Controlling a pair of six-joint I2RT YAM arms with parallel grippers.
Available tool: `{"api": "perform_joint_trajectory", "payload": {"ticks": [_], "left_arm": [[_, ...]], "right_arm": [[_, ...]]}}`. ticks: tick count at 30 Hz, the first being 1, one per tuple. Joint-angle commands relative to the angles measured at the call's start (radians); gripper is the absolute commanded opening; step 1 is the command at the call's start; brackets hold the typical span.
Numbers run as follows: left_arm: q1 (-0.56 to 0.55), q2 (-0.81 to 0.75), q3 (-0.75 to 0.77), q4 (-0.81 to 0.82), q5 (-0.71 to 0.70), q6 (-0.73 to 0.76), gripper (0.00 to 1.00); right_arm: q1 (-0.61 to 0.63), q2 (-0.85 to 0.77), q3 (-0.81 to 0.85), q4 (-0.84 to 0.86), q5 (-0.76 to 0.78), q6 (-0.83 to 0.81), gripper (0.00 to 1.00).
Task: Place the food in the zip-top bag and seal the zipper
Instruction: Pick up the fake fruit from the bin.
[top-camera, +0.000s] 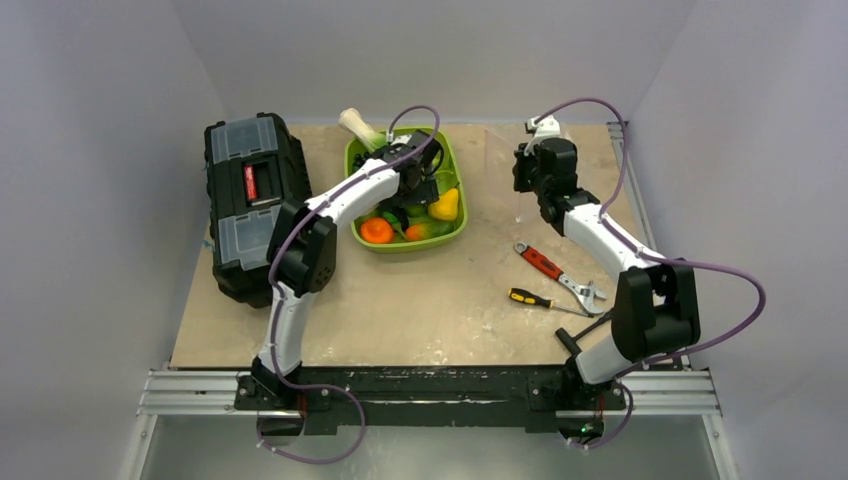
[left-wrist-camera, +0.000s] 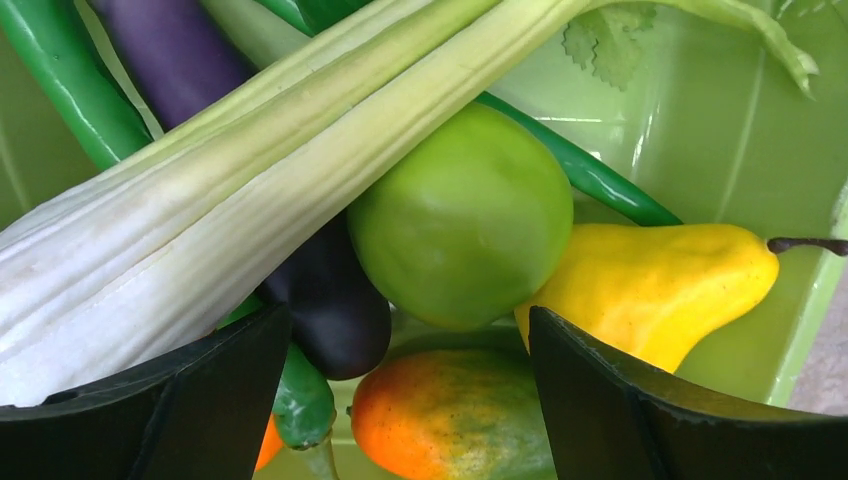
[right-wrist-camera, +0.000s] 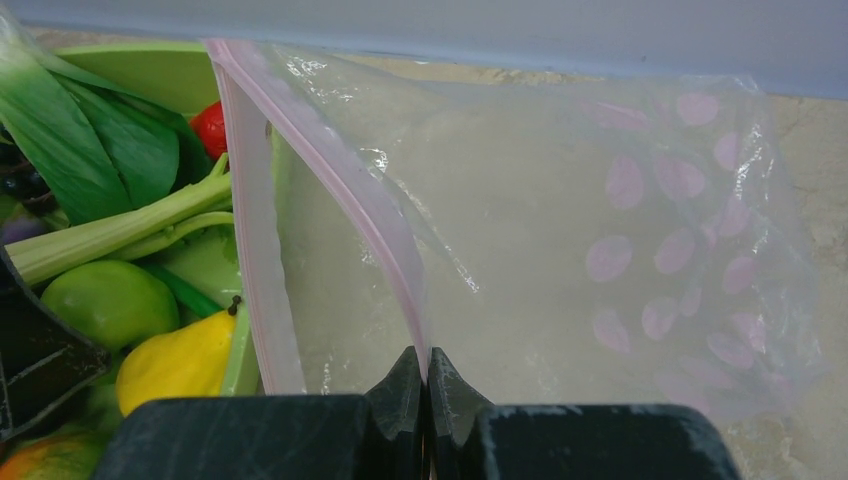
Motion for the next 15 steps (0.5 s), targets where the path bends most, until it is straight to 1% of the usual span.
{"api": "perform_joint_trajectory", "payload": {"ticks": [1,2,5,7,9,15], "left_arm": [[-0.007,0.008,0.056,-0.001,-0.053,-0.022,0.88],[-0.006,0.013,0.058,0.007,-0.054,-0.020,0.88],[-0.006,0.030,0.076,0.034,-0.042,0.002,0.97],[-0.006,0.037,0.077,0.061,-0.038,0.014,0.99],[-0.006,0.036,0.074,0.076,-0.046,0.013,0.98],[-0.003,0.044,0.059,0.131,-0.050,0.019,0.90]], "right_arm": [[-0.006,-0.016,0.045,0.034,-0.042,-0.021,0.00],[-0.006,-0.018,0.043,0.036,-0.042,-0.022,0.00],[-0.005,-0.020,0.038,0.045,-0.042,-0.022,0.00],[-0.005,-0.020,0.037,0.047,-0.064,-0.021,0.00],[-0.005,-0.020,0.035,0.051,-0.071,-0.022,0.00],[-0.005,-0.031,0.023,0.059,-0.076,-0.022,0.00]]}}
